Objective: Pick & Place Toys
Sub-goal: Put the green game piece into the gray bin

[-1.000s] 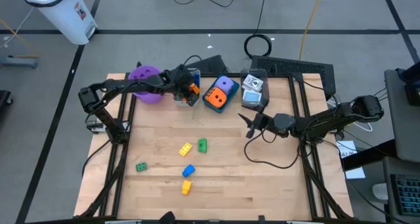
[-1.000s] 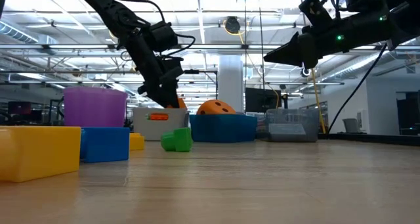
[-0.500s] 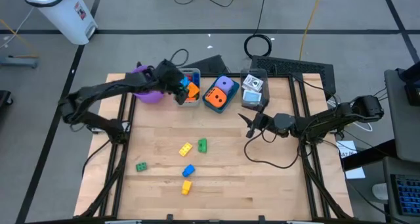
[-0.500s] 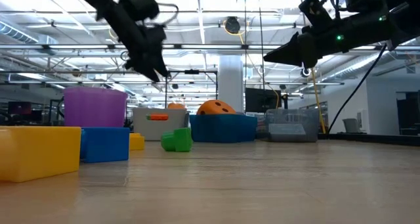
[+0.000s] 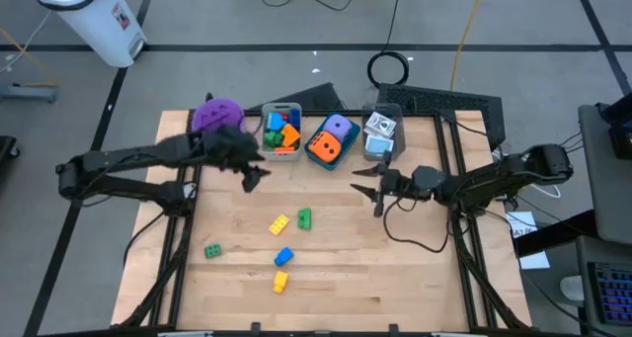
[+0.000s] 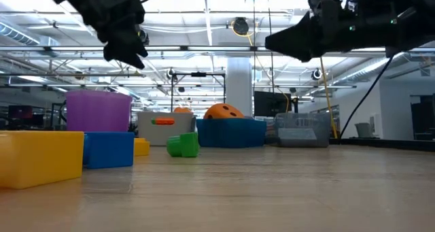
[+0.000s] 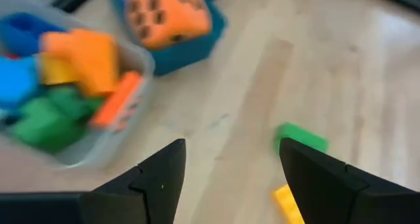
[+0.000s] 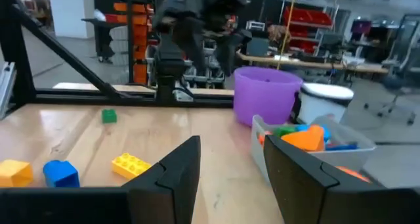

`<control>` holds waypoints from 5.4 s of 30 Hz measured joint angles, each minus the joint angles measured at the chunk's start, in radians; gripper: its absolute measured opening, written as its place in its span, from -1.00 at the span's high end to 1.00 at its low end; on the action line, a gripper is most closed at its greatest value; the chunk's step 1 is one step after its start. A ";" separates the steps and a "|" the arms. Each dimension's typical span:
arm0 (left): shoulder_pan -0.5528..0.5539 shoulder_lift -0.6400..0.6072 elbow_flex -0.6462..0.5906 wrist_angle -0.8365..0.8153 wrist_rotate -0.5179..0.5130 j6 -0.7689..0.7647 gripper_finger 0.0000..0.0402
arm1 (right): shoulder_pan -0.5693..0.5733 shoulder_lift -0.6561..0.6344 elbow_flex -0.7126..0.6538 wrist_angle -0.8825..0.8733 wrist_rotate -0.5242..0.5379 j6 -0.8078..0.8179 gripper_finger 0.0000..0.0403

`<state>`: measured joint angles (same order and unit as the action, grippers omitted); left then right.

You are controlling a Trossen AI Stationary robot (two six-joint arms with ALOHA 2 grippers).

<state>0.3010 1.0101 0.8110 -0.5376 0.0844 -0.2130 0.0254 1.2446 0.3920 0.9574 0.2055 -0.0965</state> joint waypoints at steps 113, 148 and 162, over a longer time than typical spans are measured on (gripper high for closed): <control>-0.413 0.398 -0.345 0.909 -0.268 -0.109 -0.27 | 0.111 0.718 0.486 -0.171 -0.132 -0.165 0.21; -0.412 0.398 -0.345 0.908 -0.266 -0.105 -0.27 | 0.084 0.869 0.558 -0.111 -0.130 -0.123 0.24; -0.412 0.398 -0.345 0.908 -0.267 -0.110 -0.27 | 0.025 0.870 0.563 -0.102 -0.126 0.032 0.89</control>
<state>-0.1108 1.4082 0.4656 0.3706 -0.1822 -0.3229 0.0500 2.1147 0.9546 0.8551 0.0796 -0.0646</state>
